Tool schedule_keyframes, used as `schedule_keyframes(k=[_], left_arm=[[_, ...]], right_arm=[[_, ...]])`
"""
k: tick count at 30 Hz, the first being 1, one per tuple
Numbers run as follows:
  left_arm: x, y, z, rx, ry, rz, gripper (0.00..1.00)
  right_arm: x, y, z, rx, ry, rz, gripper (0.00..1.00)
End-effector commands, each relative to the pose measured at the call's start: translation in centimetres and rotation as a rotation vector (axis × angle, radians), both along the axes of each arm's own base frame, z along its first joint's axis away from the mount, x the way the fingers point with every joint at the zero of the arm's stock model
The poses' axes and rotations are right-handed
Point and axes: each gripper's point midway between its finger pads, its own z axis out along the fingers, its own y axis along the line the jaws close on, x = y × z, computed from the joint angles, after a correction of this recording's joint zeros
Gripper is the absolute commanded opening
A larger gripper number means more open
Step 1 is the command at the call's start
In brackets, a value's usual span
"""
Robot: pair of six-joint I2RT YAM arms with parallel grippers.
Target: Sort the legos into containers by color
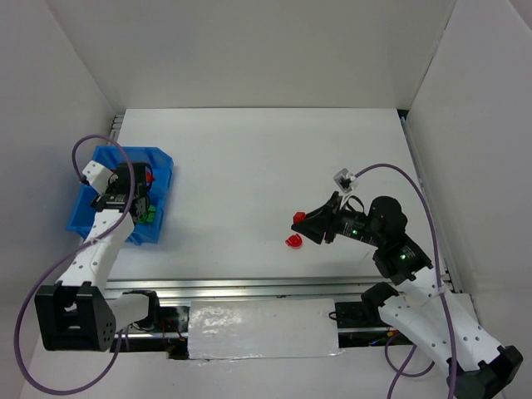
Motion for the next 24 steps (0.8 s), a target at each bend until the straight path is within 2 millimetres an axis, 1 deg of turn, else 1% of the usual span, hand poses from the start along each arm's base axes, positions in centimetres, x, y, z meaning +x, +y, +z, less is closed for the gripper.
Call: schedule_keyframes(k=[1, 2, 5, 6, 7, 8, 9, 10, 11, 12, 13, 14, 15, 16, 17, 18, 19, 20, 21, 22, 23, 24], left_arm=[[1.0, 1.5, 1.4, -0.022, -0.041, 0.061, 0.87], [1.1, 1.7, 1.0, -0.025, -0.021, 0.069, 0.99], [1.7, 1.7, 1.6, -0.022, -0.021, 0.044, 1.00], [2.3, 1.3, 1.9, -0.034, -0.045, 0.010, 1.00], [2.5, 1.1, 2.2, -0.036, -0.056, -0.011, 0.99], [2.6, 0.9, 2.8, -0.029, -0.069, -0.043, 0.99], [3.1, 0.3, 3.3, -0.024, -0.086, -0.098, 0.99], [3.6, -0.3, 3.4, -0.028, -0.104, -0.148, 1.00], [5.2, -2.5, 5.1, -0.023, -0.171, -0.303, 1.00], [6.1, -4.8, 5.1, -0.008, -0.206, -0.449, 1.00], [7.9, -8.8, 9.1, 0.048, -0.375, -0.669, 0.99], [7.9, -14.4, 10.7, 0.077, -0.453, -0.872, 1.00], [7.3, -17.8, 10.4, 0.118, -0.495, -1.021, 1.00], [6.3, -20.8, 11.6, 0.168, -0.557, -1.117, 1.00], [4.6, -25.3, 13.6, 0.285, -0.649, -1.233, 1.00], [3.5, -27.1, 13.3, 0.333, -0.667, -1.303, 1.00], [1.3, -30.4, 13.9, 0.380, -0.720, -1.428, 1.00], [-0.2, -31.9, 16.0, 0.406, -0.835, -1.466, 0.99], [-1.7, -32.9, 15.4, 0.428, -0.880, -1.519, 1.00], [-4.7, -34.7, 16.7, 0.464, -0.982, -1.587, 1.00], [-6.3, -35.3, 17.5, 0.505, -1.074, -1.601, 0.99], [-7.4, -35.8, 18.0, 0.583, -1.110, -1.619, 1.00]], right_arm=[[0.0, -0.2, 1.9, 0.014, -0.057, -0.006, 0.00], [-0.1, -0.2, 1.7, 0.014, -0.051, 0.000, 0.00], [0.2, -0.1, 1.2, 0.006, -0.019, -0.007, 0.00], [0.4, -0.1, 1.3, 0.006, -0.007, -0.019, 0.00], [0.6, -0.2, 1.3, 0.010, 0.017, -0.031, 0.00], [0.9, -0.2, 0.8, -0.001, 0.055, -0.046, 0.00], [1.0, -0.1, 1.3, 0.007, 0.066, -0.054, 0.00], [1.2, -0.2, 1.5, 0.018, 0.103, -0.069, 0.00], [1.4, -0.1, 1.4, 0.021, 0.140, -0.080, 0.00], [1.4, -0.2, 2.0, 0.038, 0.183, -0.090, 0.00], [1.3, -0.2, 2.5, 0.051, 0.203, -0.085, 0.00], [0.9, 0.0, 3.4, 0.071, 0.225, -0.065, 0.00], [0.9, -0.2, 4.0, 0.106, 0.266, -0.072, 0.00], [0.8, -0.2, 4.6, 0.128, 0.282, -0.063, 0.00], [0.7, -0.2, 5.3, 0.154, 0.289, -0.052, 0.00], [0.3, -0.2, 5.9, 0.184, 0.323, -0.028, 0.00], [0.2, -0.2, 6.1, 0.193, 0.334, -0.013, 0.00], [0.1, -0.1, 6.3, 0.201, 0.347, 0.000, 0.00], [-0.4, 0.0, 6.3, 0.210, 0.375, 0.039, 0.00], [-0.5, 0.3, 6.5, 0.219, 0.371, 0.070, 0.00], [-0.7, 0.5, 6.1, 0.232, 0.416, 0.097, 0.00], [-1.7, 0.8, 6.1, 0.235, 0.432, 0.165, 0.00]])
